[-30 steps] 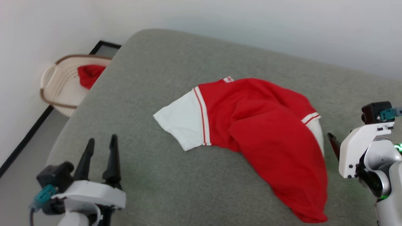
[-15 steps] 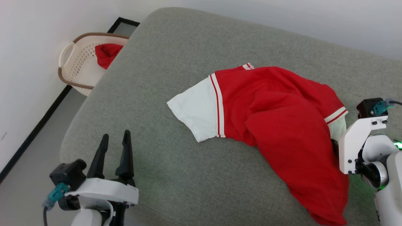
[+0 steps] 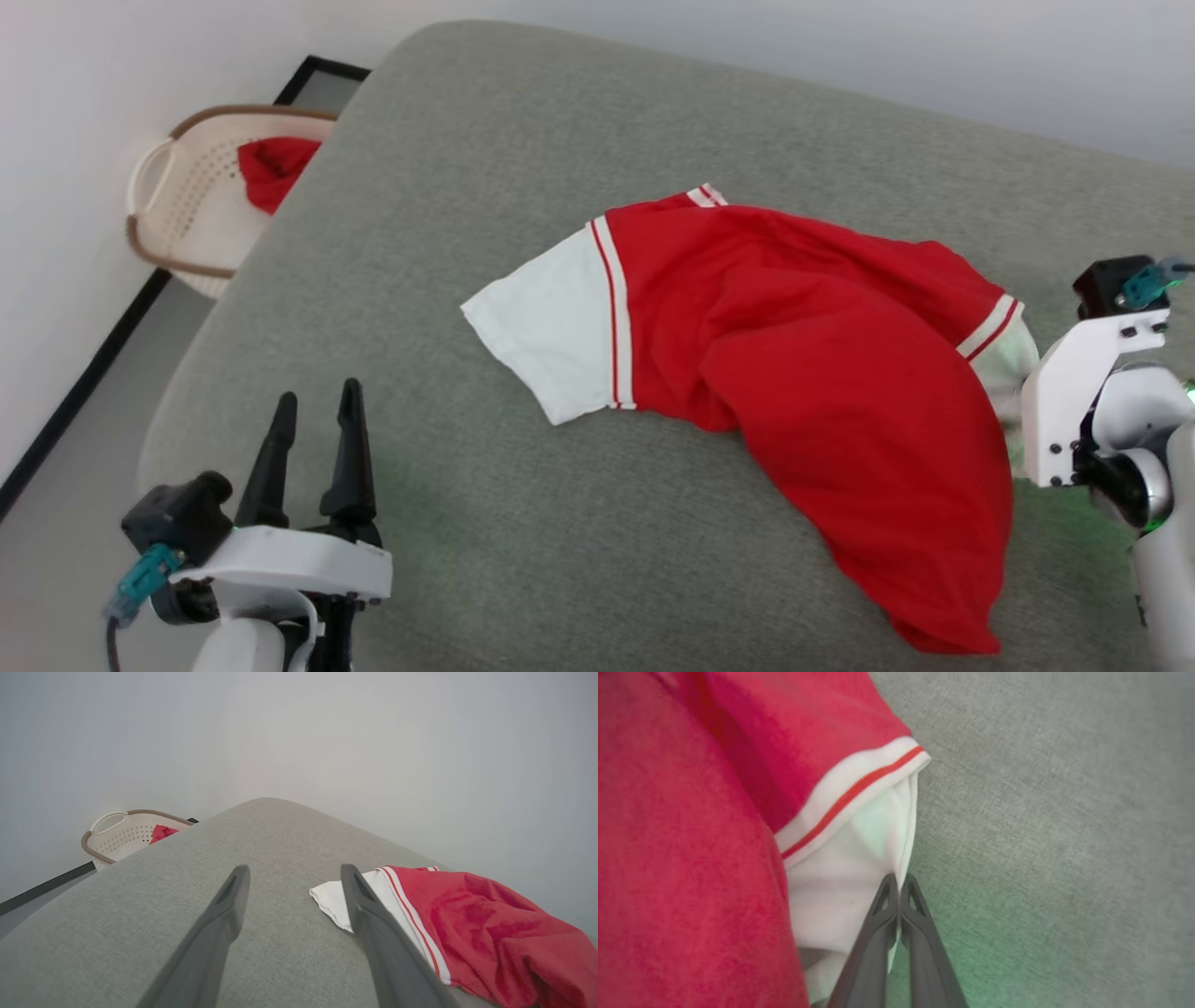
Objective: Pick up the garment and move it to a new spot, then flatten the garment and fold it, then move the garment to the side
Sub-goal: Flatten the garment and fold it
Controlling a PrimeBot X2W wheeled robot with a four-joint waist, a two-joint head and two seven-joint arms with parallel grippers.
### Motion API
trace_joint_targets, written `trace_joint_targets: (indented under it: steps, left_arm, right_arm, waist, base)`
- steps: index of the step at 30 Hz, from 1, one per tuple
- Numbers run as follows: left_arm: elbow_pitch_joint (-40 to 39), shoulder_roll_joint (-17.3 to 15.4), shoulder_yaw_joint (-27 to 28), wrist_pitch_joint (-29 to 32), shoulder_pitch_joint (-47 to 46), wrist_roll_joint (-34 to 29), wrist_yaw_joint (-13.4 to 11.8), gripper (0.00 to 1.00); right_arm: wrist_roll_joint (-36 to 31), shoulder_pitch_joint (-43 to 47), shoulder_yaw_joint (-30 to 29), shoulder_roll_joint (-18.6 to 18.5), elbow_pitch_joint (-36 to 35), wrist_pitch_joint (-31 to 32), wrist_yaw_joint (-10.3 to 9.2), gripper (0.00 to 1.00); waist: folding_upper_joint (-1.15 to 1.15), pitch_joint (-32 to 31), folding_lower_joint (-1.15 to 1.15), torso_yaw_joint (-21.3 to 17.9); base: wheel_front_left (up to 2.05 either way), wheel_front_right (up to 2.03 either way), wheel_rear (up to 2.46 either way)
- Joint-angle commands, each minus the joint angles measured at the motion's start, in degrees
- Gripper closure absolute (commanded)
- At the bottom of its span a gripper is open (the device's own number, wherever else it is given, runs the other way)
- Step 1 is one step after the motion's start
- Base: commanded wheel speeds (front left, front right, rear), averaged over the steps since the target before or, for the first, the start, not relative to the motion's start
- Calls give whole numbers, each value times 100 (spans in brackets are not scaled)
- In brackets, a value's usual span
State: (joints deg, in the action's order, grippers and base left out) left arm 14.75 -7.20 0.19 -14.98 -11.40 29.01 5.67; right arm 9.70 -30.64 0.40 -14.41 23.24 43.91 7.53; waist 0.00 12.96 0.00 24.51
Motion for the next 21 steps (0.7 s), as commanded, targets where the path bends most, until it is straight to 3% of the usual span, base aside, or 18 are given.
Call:
trace_joint_targets:
  steps: [1,13,21]
  left_arm:
    - [-4,2,32,-23,15,-44,42,0]
    - [-61,-114,153,-23,224,-177,108,0]
    - [-57,-164,48,1,205,-182,123,0]
  right_arm:
    - [22,-44,-6,-55,-44,5,-7,100]
    - [267,190,-209,-659,-517,14,-7,100]
    - [328,440,-648,-1108,-438,-17,-7,100]
  waist:
    - [0,-76,0,-140]
    - [0,-407,0,-830]
    - [0,-477,0,-1061]
  base:
    - [0,0,0]
    - [0,0,0]
    - [0,0,0]
